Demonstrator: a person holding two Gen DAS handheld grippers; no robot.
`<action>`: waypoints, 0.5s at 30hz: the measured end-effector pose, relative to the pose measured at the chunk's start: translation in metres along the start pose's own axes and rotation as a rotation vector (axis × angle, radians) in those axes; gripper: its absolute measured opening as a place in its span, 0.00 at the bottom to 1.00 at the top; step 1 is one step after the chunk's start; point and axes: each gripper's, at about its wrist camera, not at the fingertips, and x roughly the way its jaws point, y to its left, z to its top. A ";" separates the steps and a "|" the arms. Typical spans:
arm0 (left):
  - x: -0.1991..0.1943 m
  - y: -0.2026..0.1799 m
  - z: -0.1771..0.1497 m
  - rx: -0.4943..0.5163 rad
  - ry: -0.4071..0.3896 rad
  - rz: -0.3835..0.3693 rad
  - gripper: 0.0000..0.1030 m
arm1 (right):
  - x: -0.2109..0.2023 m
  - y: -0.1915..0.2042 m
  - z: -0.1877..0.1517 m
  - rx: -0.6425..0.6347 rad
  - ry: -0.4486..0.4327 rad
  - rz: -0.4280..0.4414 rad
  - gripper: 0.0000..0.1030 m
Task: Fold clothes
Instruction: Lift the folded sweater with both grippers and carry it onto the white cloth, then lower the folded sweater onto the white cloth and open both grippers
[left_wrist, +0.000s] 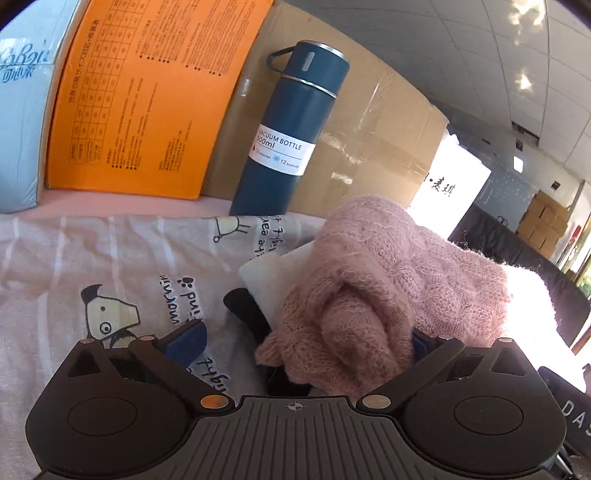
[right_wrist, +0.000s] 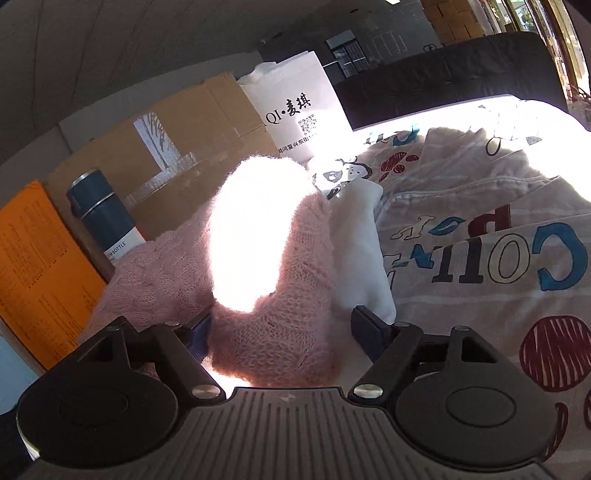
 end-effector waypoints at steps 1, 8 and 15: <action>-0.005 0.000 0.001 -0.004 -0.013 0.007 1.00 | -0.001 0.001 -0.001 -0.011 -0.008 0.000 0.77; -0.085 0.020 0.011 0.044 -0.089 -0.092 1.00 | -0.031 0.004 -0.001 -0.002 -0.170 0.018 0.95; -0.201 0.049 0.020 0.214 -0.285 -0.092 1.00 | -0.109 0.017 -0.020 0.002 -0.632 0.031 1.00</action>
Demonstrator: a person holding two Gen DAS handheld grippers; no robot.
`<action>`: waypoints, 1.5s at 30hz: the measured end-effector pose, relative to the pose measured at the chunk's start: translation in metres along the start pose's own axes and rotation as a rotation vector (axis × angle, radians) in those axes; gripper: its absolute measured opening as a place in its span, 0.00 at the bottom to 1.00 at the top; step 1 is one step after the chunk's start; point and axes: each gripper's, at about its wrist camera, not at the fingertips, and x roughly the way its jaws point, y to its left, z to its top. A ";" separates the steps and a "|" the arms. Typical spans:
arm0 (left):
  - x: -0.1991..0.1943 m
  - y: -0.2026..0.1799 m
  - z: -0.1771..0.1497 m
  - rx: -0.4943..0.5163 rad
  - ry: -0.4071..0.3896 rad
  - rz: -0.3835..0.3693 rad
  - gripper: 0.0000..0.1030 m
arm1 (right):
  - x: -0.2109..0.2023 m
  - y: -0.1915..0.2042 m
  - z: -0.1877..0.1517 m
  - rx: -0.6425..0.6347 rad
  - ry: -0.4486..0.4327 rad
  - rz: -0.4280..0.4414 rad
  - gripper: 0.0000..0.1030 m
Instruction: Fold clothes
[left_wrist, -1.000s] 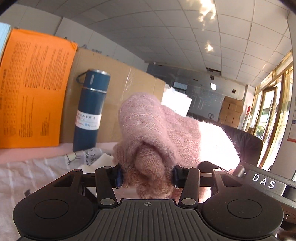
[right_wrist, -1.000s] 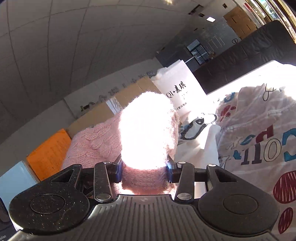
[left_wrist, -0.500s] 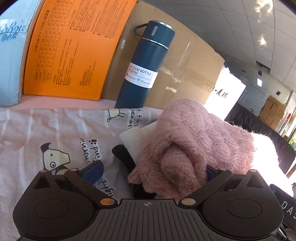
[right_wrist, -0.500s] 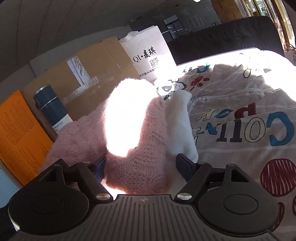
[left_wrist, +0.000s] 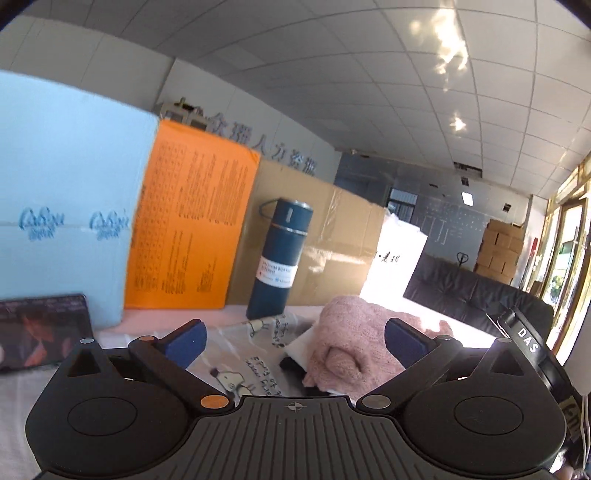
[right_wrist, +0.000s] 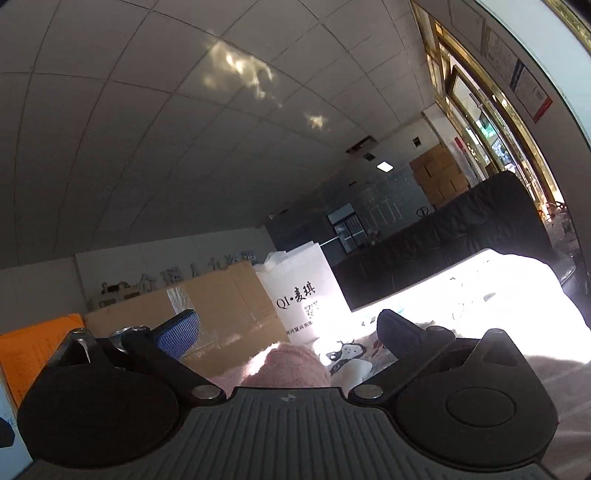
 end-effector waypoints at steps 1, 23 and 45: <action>-0.013 0.002 0.004 0.024 -0.014 0.010 1.00 | -0.009 0.005 0.005 0.002 -0.003 0.012 1.00; -0.065 0.028 -0.054 0.233 -0.134 0.017 1.00 | -0.127 0.099 -0.040 -0.442 0.134 -0.261 1.00; -0.067 0.035 -0.056 0.200 -0.122 0.011 1.00 | -0.121 0.110 -0.048 -0.503 0.173 -0.220 1.00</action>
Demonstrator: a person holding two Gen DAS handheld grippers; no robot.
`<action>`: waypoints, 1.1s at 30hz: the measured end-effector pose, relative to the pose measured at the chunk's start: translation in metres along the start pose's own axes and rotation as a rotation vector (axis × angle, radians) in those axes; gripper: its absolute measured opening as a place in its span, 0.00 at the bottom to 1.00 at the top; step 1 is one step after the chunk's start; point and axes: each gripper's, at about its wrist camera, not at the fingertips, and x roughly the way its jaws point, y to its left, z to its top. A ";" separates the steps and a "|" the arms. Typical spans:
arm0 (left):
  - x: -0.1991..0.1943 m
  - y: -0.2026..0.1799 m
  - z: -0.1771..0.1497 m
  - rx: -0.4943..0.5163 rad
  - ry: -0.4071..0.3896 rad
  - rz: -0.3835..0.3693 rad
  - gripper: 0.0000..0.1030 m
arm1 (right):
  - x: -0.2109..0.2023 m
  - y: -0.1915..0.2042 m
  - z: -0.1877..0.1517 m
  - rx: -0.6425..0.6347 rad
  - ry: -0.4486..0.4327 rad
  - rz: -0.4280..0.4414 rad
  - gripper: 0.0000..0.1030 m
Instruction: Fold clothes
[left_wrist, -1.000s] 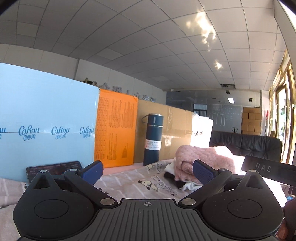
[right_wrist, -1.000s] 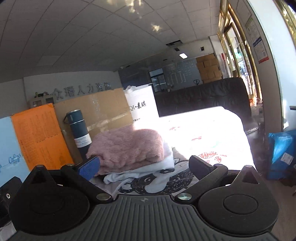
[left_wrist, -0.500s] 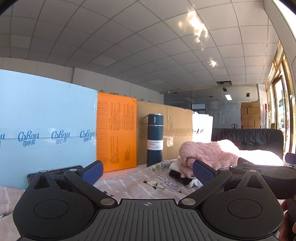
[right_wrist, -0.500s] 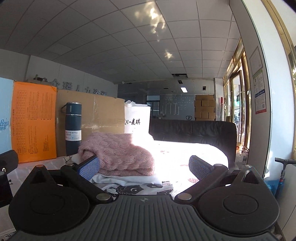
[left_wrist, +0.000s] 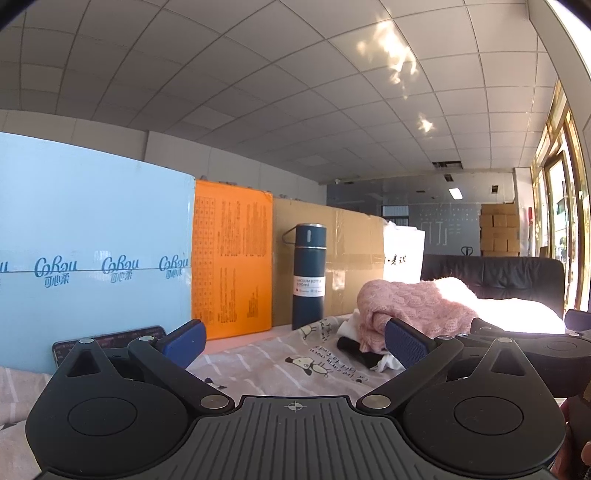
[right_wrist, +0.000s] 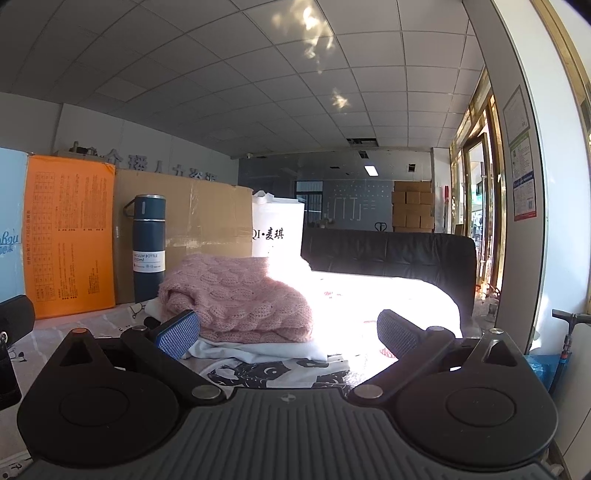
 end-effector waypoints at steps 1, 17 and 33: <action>0.000 0.000 0.000 0.000 0.000 0.000 1.00 | 0.000 0.000 0.000 0.000 0.000 0.001 1.00; 0.000 0.000 0.000 -0.002 0.001 0.003 1.00 | -0.003 -0.003 0.000 0.016 -0.017 0.017 1.00; 0.001 -0.001 0.000 0.001 0.008 0.003 1.00 | -0.001 -0.004 0.000 0.023 -0.009 0.020 1.00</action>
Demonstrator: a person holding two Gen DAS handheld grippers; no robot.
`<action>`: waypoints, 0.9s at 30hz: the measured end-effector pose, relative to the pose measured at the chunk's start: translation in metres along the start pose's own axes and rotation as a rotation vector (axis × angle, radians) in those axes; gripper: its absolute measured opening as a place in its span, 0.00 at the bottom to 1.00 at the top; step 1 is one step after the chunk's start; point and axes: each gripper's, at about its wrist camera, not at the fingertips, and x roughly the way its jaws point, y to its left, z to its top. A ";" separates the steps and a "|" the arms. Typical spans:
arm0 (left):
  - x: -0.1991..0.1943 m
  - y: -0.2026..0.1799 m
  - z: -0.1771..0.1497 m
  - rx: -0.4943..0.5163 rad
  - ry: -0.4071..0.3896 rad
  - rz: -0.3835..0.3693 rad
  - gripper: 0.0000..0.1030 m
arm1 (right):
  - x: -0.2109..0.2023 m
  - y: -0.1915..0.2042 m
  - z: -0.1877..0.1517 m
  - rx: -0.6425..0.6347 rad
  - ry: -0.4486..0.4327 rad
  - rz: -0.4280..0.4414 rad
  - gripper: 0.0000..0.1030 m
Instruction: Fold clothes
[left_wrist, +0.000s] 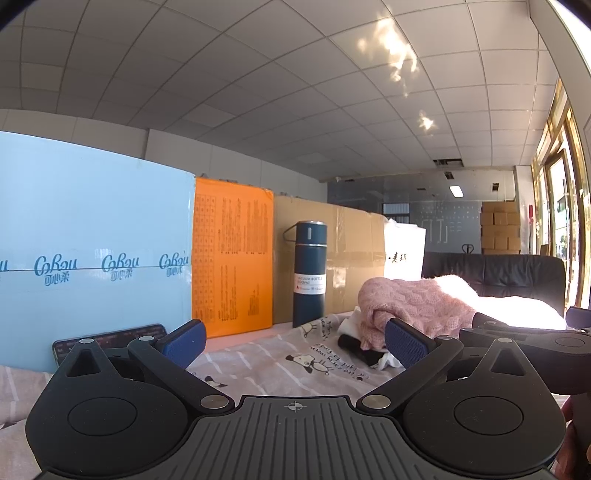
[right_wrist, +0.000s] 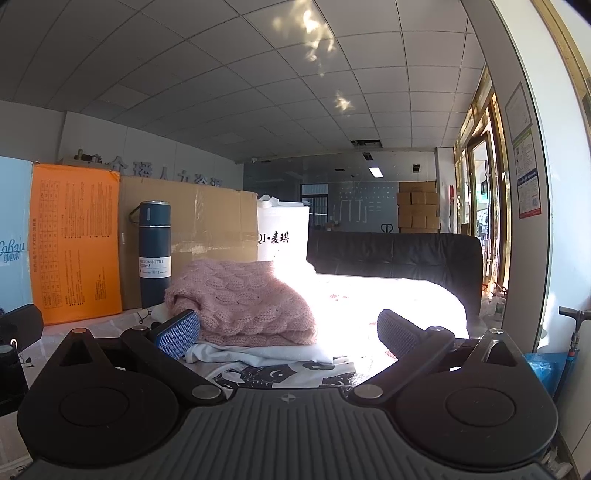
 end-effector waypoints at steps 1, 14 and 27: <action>0.000 0.000 0.000 -0.001 0.000 0.000 1.00 | 0.001 0.000 0.000 0.000 0.004 0.000 1.00; 0.000 -0.002 0.000 0.012 0.003 0.002 1.00 | 0.001 -0.005 0.000 0.036 0.008 0.009 1.00; 0.000 -0.002 0.000 0.016 0.003 0.001 1.00 | 0.006 -0.009 -0.001 0.062 0.038 0.000 1.00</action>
